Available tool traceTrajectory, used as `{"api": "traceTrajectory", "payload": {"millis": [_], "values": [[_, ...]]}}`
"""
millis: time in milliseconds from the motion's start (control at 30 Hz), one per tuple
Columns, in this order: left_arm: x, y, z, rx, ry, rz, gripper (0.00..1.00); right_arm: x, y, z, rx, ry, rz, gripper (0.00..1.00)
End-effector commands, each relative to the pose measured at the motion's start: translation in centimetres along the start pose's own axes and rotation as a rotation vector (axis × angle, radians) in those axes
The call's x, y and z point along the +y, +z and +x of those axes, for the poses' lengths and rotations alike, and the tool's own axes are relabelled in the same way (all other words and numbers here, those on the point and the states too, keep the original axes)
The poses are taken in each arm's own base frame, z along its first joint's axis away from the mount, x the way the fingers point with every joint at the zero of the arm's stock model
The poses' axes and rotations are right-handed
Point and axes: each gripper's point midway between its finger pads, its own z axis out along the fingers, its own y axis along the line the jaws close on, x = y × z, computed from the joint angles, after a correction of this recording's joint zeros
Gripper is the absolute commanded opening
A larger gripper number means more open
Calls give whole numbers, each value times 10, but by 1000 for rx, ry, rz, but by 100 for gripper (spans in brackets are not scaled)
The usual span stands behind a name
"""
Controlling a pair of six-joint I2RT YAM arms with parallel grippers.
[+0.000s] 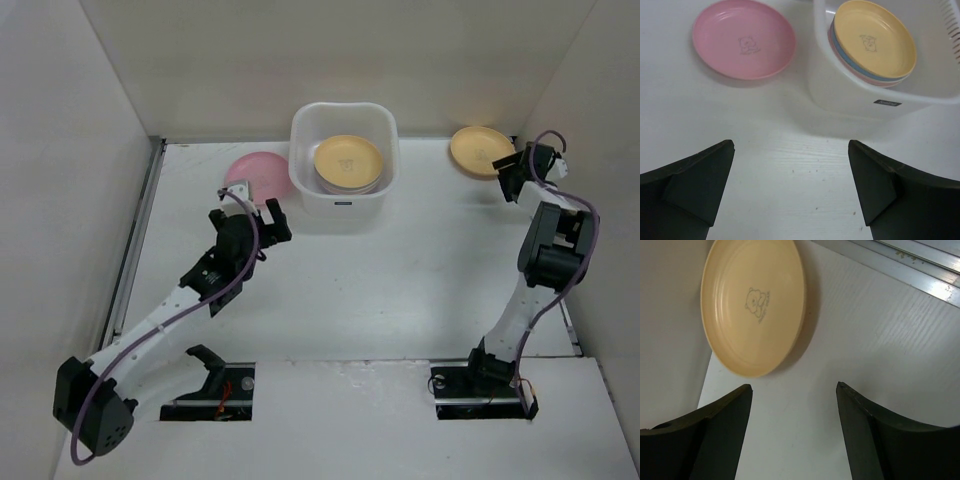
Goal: Place the plates into the plastic bin on the countertop
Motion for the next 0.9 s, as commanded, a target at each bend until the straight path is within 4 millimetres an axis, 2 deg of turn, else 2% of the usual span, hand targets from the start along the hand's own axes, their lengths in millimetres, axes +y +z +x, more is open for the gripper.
{"api": "traceTrajectory", "payload": {"millis": [0,167,300,567,667,867], "values": [[6,-20,-23,-76,-85,0,100,34,16,-19,34,120,-120,73],[15,-26,-26,-69,-82,-17,100,29,48,-17,97,221,-129,72],[19,-22,-23,-53,-74,-37,100,32,62,-13,135,264,-141,70],[27,-20,-23,-32,-88,-64,100,22,87,6,201,314,-82,64],[31,-20,-24,-26,-92,-76,100,15,93,14,220,352,-57,60],[37,-21,-26,-26,-97,-92,100,11,99,23,242,381,-48,42]]}}
